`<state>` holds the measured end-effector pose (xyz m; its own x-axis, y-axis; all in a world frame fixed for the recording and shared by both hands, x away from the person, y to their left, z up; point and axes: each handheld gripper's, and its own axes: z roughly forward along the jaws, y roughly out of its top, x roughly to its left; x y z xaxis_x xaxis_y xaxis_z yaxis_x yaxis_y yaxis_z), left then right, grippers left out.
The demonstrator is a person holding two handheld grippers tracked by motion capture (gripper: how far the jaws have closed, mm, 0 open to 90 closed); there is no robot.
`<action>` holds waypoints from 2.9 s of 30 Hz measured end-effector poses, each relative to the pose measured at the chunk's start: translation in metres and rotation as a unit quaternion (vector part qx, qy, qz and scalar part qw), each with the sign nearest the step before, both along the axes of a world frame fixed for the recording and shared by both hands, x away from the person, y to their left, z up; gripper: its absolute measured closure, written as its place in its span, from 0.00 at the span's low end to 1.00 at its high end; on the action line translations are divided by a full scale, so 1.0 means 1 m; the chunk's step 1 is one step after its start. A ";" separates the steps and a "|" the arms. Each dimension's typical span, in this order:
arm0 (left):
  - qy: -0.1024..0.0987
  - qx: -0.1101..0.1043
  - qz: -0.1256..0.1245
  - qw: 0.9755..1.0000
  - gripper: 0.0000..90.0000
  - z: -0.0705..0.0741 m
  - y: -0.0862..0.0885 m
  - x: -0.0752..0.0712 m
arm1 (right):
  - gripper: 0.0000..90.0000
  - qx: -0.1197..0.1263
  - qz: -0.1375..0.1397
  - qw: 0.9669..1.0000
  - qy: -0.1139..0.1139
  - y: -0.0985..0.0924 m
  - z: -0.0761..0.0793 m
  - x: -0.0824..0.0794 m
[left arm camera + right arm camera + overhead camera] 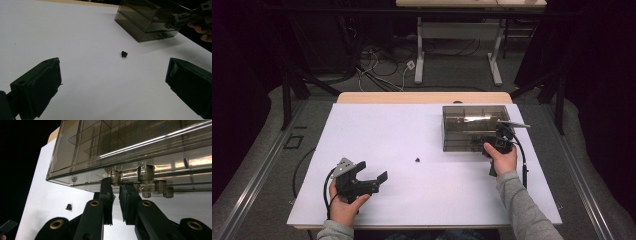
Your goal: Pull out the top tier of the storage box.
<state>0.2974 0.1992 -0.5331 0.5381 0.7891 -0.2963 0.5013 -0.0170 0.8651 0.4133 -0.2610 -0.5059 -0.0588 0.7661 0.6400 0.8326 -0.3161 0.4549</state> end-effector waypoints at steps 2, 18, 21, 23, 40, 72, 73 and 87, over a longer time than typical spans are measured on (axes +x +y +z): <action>0.000 0.001 -0.001 1.000 0.00 0.000 0.000 0.000 | 0.91 -0.002 -0.004 1.000 -0.002 0.001 0.000 0.000; 0.000 0.001 0.000 1.000 0.00 0.000 0.000 0.000 | 0.91 -0.002 -0.002 1.000 -0.004 0.001 -0.001 -0.001; 0.000 0.001 0.000 1.000 0.00 0.000 0.000 0.000 | 0.91 -0.004 -0.001 1.000 -0.004 0.001 0.000 -0.001; 0.000 0.000 -0.001 1.000 0.00 0.000 0.000 0.000 | 0.91 -0.001 0.000 1.000 0.000 0.001 0.000 -0.002; -0.001 0.002 -0.005 1.000 0.00 0.000 -0.001 0.002 | 0.91 -0.001 -0.005 1.000 0.004 0.002 0.001 -0.008; -0.001 -0.001 -0.027 1.000 0.00 0.000 -0.014 0.015 | 0.87 -0.023 0.015 0.999 -0.016 -0.002 0.008 -0.026; -0.002 -0.002 -0.027 1.000 0.00 0.000 -0.014 0.015 | 0.86 -0.020 0.010 1.000 -0.022 -0.001 0.007 -0.027; -0.002 -0.002 -0.028 1.000 0.00 0.000 -0.014 0.016 | 0.70 -0.030 0.036 0.998 -0.043 0.000 0.012 -0.032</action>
